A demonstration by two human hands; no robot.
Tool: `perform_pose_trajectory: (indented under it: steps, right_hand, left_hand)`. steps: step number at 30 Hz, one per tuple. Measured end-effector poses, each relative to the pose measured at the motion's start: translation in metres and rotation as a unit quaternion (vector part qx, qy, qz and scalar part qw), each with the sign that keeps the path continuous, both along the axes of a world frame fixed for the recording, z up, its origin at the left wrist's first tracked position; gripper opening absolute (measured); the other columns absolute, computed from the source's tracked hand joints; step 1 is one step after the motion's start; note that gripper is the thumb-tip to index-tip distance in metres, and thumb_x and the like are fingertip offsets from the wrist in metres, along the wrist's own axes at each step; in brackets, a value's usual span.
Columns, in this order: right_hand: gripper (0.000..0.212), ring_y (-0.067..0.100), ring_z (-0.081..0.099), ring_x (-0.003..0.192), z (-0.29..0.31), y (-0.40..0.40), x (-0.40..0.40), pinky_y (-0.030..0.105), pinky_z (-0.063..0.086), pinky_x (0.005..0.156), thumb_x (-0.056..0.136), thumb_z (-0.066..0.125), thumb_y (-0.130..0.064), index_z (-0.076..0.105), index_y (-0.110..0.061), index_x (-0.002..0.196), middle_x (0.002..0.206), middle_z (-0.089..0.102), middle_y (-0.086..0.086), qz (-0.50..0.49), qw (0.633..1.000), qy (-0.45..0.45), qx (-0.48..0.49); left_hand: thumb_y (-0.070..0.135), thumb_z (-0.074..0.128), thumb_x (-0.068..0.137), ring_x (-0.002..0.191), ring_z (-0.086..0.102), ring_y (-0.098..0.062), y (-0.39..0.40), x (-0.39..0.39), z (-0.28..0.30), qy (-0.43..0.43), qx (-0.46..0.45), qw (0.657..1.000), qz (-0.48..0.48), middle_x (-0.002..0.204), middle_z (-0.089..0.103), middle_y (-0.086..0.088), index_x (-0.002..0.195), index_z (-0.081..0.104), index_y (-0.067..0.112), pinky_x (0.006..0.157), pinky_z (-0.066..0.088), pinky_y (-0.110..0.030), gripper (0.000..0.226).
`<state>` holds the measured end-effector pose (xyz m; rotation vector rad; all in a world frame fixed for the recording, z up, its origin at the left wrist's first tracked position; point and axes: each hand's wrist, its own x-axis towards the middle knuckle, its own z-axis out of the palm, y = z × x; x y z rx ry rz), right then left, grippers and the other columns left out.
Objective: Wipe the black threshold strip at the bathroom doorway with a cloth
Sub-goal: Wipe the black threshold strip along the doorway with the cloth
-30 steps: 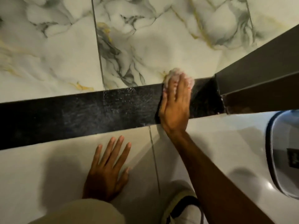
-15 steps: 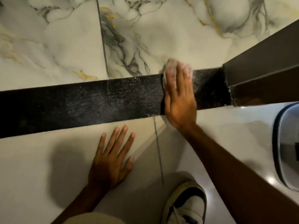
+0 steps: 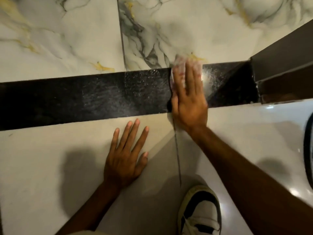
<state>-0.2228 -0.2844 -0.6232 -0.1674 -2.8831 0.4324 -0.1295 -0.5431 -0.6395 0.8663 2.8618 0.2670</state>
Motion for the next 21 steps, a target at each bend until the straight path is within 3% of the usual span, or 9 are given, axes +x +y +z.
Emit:
perform_pose_trajectory:
  steps: [2, 6, 8, 11, 12, 15, 16, 19, 21]
  right_hand:
    - [0.069, 0.014, -0.012, 0.168, 0.004, 0.009, 0.044, 0.054, 0.039, 0.131, 0.111, 0.045, -0.034, 0.020, -0.021, 0.173, 0.181, 0.015, 0.014, 0.034, 0.998, -0.058, 0.004]
    - [0.063, 0.038, 0.005, 0.169, 0.018, 0.056, 0.079, 0.055, 0.028, 0.136, 0.114, 0.035, -0.034, 0.020, -0.017, 0.173, 0.181, 0.009, 0.021, -0.050, 0.988, -0.143, 0.027]
    - [0.063, 0.042, 0.008, 0.169, 0.022, 0.060, 0.052, 0.055, 0.022, 0.138, 0.117, 0.035, -0.033, 0.016, -0.011, 0.173, 0.180, 0.009, 0.026, -0.114, 0.987, -0.114, 0.014]
    - [0.069, 0.023, 0.039, 0.160, 0.017, 0.022, -0.008, 0.041, 0.049, 0.125, 0.111, 0.052, -0.036, 0.022, -0.019, 0.171, 0.175, 0.031, 0.013, -0.187, 0.975, -0.016, -0.123]
    - [0.071, 0.024, 0.037, 0.161, 0.017, 0.000, -0.022, 0.045, 0.050, 0.124, 0.110, 0.049, -0.041, 0.020, -0.021, 0.172, 0.177, 0.027, 0.012, -0.152, 0.982, -0.024, -0.111]
    - [0.069, 0.036, 0.010, 0.169, 0.008, -0.047, -0.010, 0.052, 0.016, 0.140, 0.113, 0.037, -0.042, 0.019, -0.016, 0.173, 0.181, 0.010, 0.021, 0.088, 0.993, -0.075, -0.025]
    - [0.066, 0.035, 0.008, 0.170, 0.008, -0.051, 0.008, 0.051, 0.014, 0.140, 0.113, 0.039, -0.038, 0.023, -0.015, 0.172, 0.181, 0.011, 0.021, 0.114, 0.990, -0.078, -0.026]
    - [0.063, 0.031, 0.011, 0.168, 0.015, -0.031, 0.071, 0.053, 0.034, 0.134, 0.111, 0.048, -0.028, 0.030, -0.019, 0.171, 0.180, 0.018, 0.016, 0.090, 0.992, -0.093, 0.000]
    - [0.062, 0.039, 0.022, 0.164, 0.019, -0.013, 0.088, 0.060, 0.045, 0.126, 0.109, 0.048, -0.026, 0.035, -0.018, 0.169, 0.177, 0.024, 0.021, 0.048, 0.993, -0.107, 0.020]
  left_hand:
    - [0.051, 0.027, 0.109, 0.169, 0.015, -0.032, 0.002, 0.000, 0.005, -0.003, -0.007, 1.000, 0.003, 0.181, 0.015, -0.012, 0.172, 0.018, 0.023, 0.139, 0.001, -0.053, 0.070]
    - [0.049, 0.035, 0.107, 0.167, 0.020, -0.036, 0.001, -0.001, 0.006, -0.002, -0.019, 1.000, -0.002, 0.180, 0.017, -0.015, 0.172, 0.022, 0.020, 0.139, 0.001, -0.055, 0.072]
    - [0.048, 0.034, 0.108, 0.168, 0.018, -0.034, 0.001, 0.000, 0.003, -0.005, -0.011, 1.000, 0.000, 0.181, 0.017, -0.015, 0.172, 0.020, 0.021, 0.139, 0.003, -0.055, 0.071]
    - [0.048, 0.031, 0.109, 0.170, 0.013, -0.031, 0.001, 0.002, -0.002, -0.002, 0.006, 1.000, 0.001, 0.182, 0.016, -0.013, 0.173, 0.018, 0.022, 0.138, 0.004, -0.056, 0.070]
    - [0.048, 0.030, 0.109, 0.170, 0.011, -0.030, 0.000, 0.002, -0.003, -0.004, 0.007, 1.000, 0.002, 0.182, 0.015, -0.013, 0.173, 0.018, 0.022, 0.138, 0.004, -0.056, 0.070]
    - [0.048, 0.029, 0.109, 0.170, 0.010, -0.029, -0.001, 0.001, -0.002, -0.002, -0.005, 1.000, 0.005, 0.183, 0.012, -0.012, 0.173, 0.017, 0.020, 0.138, 0.002, -0.055, 0.071]
    - [0.048, 0.031, 0.108, 0.170, 0.012, -0.030, -0.001, 0.000, 0.001, -0.003, -0.009, 1.000, 0.013, 0.182, 0.013, -0.012, 0.173, 0.017, 0.018, 0.139, 0.001, -0.054, 0.072]
    - [0.046, 0.041, 0.104, 0.168, 0.015, -0.031, -0.003, 0.007, 0.010, -0.008, -0.015, 0.998, 0.060, 0.180, 0.018, -0.014, 0.171, 0.024, 0.011, 0.139, 0.000, -0.053, 0.077]
    - [0.046, 0.043, 0.104, 0.167, 0.017, -0.032, -0.005, 0.016, 0.011, -0.007, -0.024, 0.996, 0.084, 0.179, 0.019, -0.014, 0.170, 0.027, 0.009, 0.138, 0.007, -0.056, 0.077]
